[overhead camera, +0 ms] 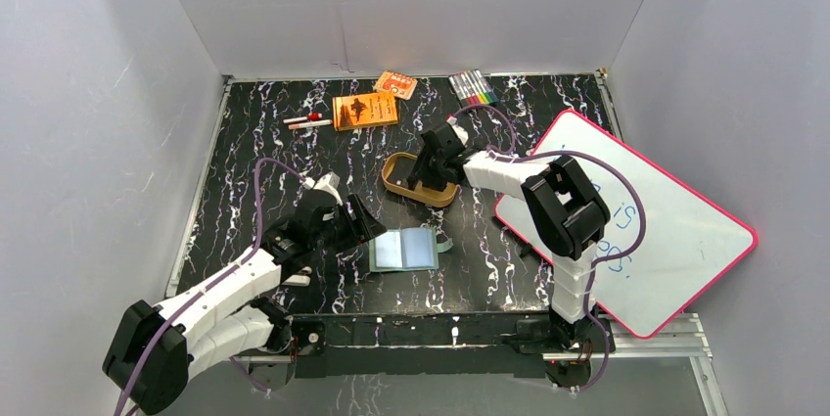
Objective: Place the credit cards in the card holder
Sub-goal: Move the storage box to the center of the board, then pick up the credit card from the storage box.
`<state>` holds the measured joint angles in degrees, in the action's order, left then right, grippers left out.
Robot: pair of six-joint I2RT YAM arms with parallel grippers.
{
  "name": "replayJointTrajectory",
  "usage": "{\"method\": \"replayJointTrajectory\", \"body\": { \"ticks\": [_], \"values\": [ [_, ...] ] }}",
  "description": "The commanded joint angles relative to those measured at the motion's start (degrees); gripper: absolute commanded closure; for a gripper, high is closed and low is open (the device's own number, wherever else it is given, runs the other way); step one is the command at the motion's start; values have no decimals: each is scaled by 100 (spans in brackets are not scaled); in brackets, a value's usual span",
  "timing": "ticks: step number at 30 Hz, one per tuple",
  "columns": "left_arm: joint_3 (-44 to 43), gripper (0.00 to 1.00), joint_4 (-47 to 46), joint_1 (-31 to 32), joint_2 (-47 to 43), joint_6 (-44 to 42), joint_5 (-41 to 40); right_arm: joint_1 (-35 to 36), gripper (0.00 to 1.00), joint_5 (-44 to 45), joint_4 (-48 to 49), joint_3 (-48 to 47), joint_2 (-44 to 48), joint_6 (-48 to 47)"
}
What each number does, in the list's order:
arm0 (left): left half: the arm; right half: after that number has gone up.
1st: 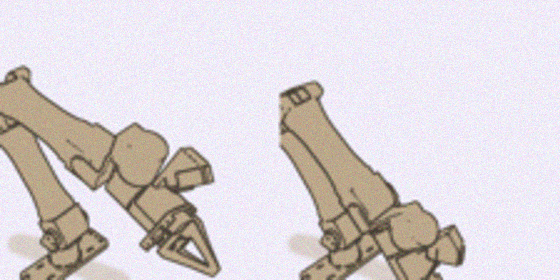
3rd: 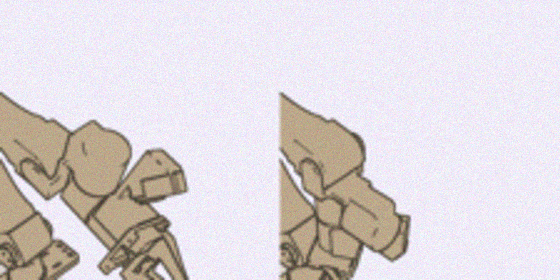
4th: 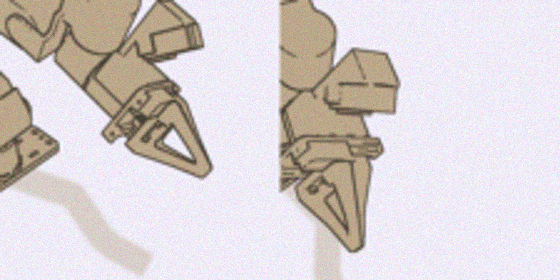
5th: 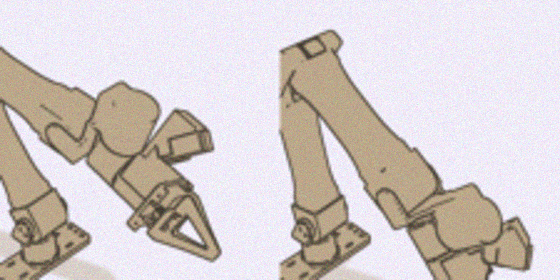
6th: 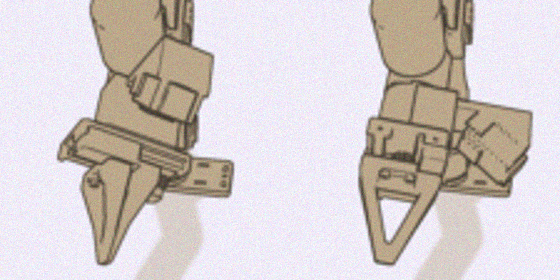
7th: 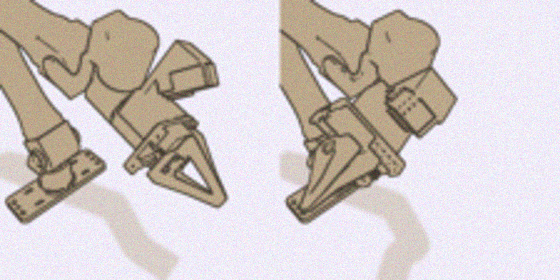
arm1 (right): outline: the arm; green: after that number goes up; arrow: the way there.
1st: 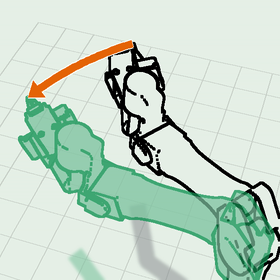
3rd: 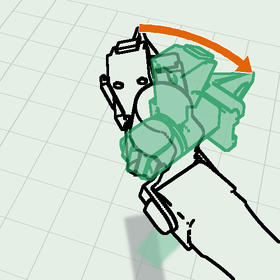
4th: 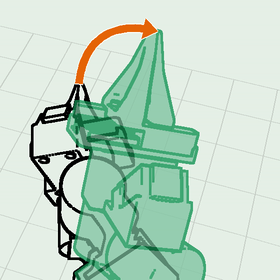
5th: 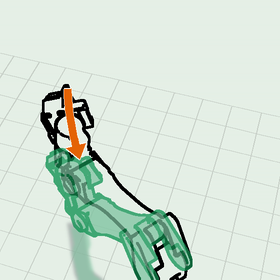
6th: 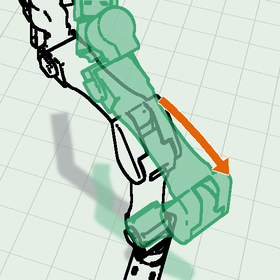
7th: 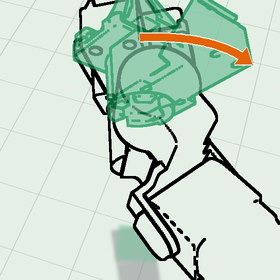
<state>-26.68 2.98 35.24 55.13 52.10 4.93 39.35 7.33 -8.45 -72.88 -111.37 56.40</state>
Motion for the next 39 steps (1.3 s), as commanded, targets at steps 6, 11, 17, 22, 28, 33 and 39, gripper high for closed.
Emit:
{"method": "replayJointTrajectory", "body": {
  "ticks": [6,11,17,22,28,33,39],
  "values": [
    [73,37,-45,-26,-82,15,54,-24,38,34,267,48,287,82],
    [84,37,-94,-26,-67,31,69,-13,35,21,142,-242,157,64],
    [91,37,-105,-26,-40,36,78,-6,35,5,-15,-416,-42,90],
    [106,37,-140,-26,11,48,78,37,37,64,-250,-654,-238,64],
    [92,37,-136,-26,50,39,78,52,41,157,-432,-764,-381,53],
    [84,37,-114,-26,50,36,61,53,44,298,-540,-700,-316,12],
    [84,37,-138,-26,54,33,63,43,52,357,-330,-342,-69,16]
  ]
}}
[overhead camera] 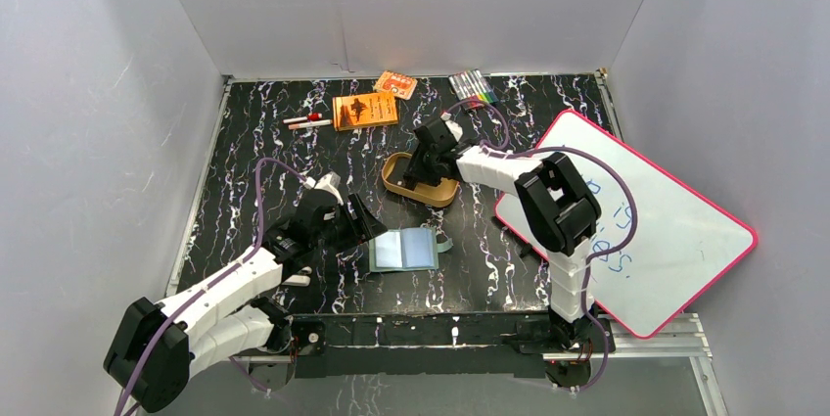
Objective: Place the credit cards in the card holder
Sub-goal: Pick up the credit card from the storage box.
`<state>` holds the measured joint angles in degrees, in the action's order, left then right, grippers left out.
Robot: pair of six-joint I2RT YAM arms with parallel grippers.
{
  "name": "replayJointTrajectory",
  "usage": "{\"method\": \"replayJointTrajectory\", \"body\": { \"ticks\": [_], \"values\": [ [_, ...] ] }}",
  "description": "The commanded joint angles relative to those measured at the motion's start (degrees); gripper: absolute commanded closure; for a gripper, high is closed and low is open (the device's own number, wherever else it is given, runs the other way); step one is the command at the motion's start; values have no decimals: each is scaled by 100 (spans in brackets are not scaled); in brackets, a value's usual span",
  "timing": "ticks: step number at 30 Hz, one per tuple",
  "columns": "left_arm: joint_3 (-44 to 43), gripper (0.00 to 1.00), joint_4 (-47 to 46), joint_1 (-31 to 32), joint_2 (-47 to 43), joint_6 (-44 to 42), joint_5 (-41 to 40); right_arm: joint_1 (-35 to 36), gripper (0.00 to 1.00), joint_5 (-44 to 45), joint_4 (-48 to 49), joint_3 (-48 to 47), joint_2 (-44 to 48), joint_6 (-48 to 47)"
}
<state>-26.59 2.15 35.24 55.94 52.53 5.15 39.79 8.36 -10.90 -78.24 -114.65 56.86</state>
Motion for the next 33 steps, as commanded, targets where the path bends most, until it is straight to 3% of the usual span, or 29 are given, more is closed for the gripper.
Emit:
{"method": "replayJointTrajectory", "body": {
  "ticks": [1,11,33],
  "values": [
    [75,37,-61,-27,-23,-14,51,1,54,254,-58,225,285,-27],
    [83,37,-48,-25,-48,2,60,-1,60,239,58,372,458,-70],
    [44,37,-58,-26,-47,3,109,0,84,146,236,617,845,-131]
  ]
}}
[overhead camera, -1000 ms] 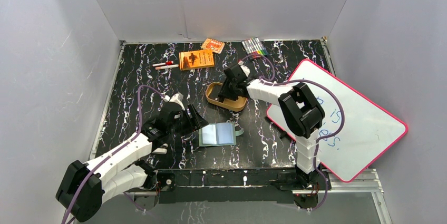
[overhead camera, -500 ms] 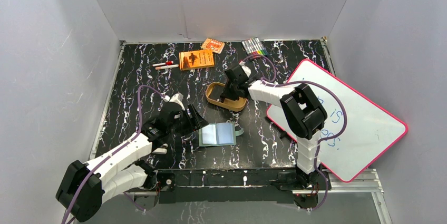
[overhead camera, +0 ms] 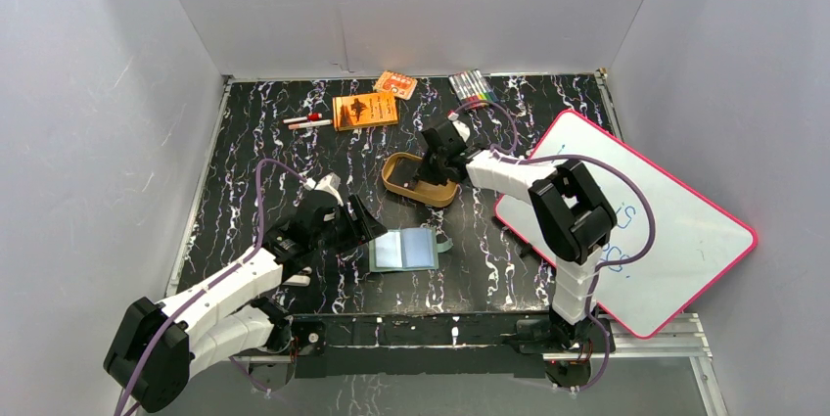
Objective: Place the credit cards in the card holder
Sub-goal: Pick up the credit card from the storage box.
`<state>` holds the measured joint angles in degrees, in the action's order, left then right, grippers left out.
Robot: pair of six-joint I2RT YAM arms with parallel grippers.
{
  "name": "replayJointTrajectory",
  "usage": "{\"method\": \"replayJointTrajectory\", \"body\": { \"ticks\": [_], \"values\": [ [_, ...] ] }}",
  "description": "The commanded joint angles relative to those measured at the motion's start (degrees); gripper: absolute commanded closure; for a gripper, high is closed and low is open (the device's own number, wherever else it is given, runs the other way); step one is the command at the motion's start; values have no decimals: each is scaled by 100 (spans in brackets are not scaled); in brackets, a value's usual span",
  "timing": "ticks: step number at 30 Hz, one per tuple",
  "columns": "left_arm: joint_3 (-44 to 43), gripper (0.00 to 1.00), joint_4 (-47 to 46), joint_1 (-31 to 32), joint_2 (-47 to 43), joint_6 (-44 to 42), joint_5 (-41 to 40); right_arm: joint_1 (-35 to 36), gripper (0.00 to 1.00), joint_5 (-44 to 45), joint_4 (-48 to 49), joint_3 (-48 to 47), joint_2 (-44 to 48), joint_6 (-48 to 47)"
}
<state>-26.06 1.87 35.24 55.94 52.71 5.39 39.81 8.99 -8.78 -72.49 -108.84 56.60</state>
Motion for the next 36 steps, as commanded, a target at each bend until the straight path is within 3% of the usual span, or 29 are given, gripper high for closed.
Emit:
{"method": "replayJointTrajectory", "body": {
  "ticks": [1,10,27,36],
  "values": [
    [-12,37,-29,-22,-48,-8,81,0,86,66,32,42,278,-113],
    [-60,37,2,-24,-44,-38,68,-1,100,-20,73,34,421,-96],
    [-334,37,275,-26,-193,-127,-231,-6,100,-276,176,-239,956,69],
    [-592,37,613,-26,-383,-158,-458,-27,100,-370,88,-150,1439,623]
  ]
}}
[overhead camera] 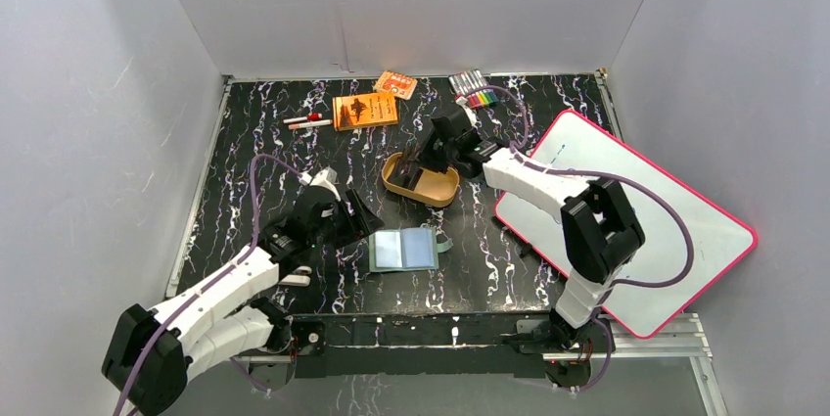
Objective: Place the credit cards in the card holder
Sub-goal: Pick up the credit card from the storage box.
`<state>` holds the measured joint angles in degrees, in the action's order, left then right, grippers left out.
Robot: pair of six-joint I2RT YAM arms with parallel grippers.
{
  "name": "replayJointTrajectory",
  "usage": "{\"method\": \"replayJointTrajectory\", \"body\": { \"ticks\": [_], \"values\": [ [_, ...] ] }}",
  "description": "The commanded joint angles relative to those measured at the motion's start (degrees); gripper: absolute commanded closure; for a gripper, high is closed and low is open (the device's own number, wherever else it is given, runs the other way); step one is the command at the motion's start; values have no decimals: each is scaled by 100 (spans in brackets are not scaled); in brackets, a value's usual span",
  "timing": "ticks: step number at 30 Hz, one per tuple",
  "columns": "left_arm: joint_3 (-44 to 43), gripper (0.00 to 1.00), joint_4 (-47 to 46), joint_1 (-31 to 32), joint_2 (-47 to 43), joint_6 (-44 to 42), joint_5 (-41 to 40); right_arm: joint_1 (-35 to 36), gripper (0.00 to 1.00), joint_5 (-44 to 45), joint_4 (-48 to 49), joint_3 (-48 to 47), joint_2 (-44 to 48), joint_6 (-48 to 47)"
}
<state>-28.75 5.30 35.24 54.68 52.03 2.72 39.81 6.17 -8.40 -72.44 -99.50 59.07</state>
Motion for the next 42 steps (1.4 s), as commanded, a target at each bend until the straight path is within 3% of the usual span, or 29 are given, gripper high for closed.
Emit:
{"method": "replayJointTrajectory", "body": {
  "ticks": [1,6,10,17,22,26,36,42],
  "values": [
    [-344,37,328,-26,-307,-91,-193,-34,100,-136,109,-112,612,404],
    [-439,37,618,-26,-636,-55,-653,-71,100,-410,75,41,1298,173],
    [-424,37,791,-26,-967,-52,-919,-125,100,-1194,249,514,2052,-947],
    [-392,35,696,-26,-1161,-378,-732,-116,100,-2728,983,2267,4012,-2700],
    [2,32,108,-26,-1320,-682,46,-2,100,-3305,1427,3284,4645,-2630],
    [368,27,-248,-26,-1569,-563,244,221,100,-2949,1758,3779,4907,-2524],
    [582,29,-501,-26,-1314,-524,456,266,100,-1878,2963,5049,4997,-1547],
    [691,30,-880,-26,-1130,-512,615,286,100,-2132,3380,5126,4603,-1326]
  ]
}}
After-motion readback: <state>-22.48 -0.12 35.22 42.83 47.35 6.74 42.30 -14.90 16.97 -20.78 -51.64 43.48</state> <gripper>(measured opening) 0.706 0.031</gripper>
